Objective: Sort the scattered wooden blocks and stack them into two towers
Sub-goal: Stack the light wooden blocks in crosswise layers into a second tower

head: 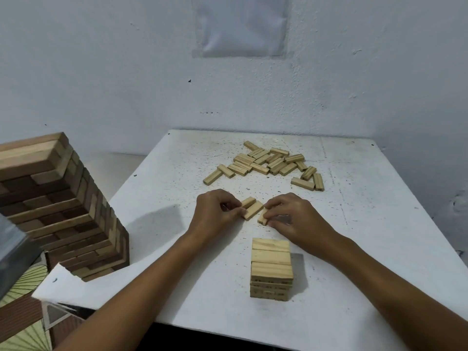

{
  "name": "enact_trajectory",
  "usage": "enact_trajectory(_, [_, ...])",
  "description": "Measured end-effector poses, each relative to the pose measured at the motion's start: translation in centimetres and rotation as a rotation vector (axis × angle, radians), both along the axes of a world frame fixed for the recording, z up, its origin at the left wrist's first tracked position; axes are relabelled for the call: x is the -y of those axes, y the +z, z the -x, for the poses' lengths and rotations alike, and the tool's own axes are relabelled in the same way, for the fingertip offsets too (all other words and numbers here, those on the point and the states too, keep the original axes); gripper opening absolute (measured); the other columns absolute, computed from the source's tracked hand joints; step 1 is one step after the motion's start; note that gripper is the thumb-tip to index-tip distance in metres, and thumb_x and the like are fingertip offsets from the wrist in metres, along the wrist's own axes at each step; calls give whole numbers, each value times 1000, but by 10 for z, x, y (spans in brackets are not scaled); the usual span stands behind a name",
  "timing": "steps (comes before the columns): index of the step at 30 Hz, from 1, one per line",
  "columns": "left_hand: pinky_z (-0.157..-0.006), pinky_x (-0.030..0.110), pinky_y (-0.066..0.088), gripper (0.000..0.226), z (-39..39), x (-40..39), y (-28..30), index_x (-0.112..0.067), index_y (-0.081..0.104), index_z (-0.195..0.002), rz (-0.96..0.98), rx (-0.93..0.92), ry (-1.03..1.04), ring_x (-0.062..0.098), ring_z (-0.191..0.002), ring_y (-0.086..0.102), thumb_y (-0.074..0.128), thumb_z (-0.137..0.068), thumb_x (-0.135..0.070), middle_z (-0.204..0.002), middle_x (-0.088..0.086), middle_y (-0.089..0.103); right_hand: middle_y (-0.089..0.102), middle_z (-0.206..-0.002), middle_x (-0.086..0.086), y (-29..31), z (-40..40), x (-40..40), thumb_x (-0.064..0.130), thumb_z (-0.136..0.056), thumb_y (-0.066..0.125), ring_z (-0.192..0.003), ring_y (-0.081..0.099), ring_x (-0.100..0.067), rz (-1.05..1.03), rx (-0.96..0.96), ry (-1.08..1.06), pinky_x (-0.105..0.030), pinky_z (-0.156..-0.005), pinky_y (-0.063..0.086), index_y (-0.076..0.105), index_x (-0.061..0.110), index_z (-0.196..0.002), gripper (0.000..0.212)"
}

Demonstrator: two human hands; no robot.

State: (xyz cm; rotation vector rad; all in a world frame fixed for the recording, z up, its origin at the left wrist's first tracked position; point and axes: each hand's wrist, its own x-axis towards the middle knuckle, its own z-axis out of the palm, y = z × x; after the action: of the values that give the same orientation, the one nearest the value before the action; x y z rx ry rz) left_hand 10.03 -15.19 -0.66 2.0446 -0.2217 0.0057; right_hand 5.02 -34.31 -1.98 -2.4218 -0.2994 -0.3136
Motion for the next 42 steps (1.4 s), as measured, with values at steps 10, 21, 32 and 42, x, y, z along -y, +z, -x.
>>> enact_trajectory(10, [-74, 20, 50, 43, -8, -1, -5, -16, 78, -90, -215, 237, -332, 1, -90, 61, 75, -61, -48, -95, -6, 68, 53, -137, 2, 1, -17, -1, 14, -86, 68, -127, 41, -12, -2, -80, 5, -40, -102, 44, 69, 22, -113, 29])
enact_trajectory(21, [-77, 13, 47, 37, -9, -1, -5, -14, 77, -94, -225, 240, -314, 5, -96, 61, 82, -64, -36, -104, -3, 70, 54, -131, 2, 10, -23, 1, 11, -80, 74, -123, 53, -6, -145, -270, -3, -25, -101, 46, 54, 24, -136, 61])
enact_trajectory(32, [-66, 22, 47, 29, -10, -3, -6, -21, 78, -94, -283, 187, -389, 7, -80, 56, 86, -68, -31, -96, -5, 59, 57, -106, 21, 13, -22, 13, 11, -76, 78, -104, 55, 5, -161, -237, -84, -4, -73, 40, 63, 25, -124, 52])
enact_trajectory(42, [-85, 23, 41, 77, -37, -9, -2, -38, 52, -132, -444, 193, -498, 6, -110, 48, 85, -63, -47, -127, -14, 53, 57, -129, 6, 14, -13, 15, 23, -74, 79, -117, 51, -4, -144, -271, -67, -18, -90, 43, 50, 28, -138, 70])
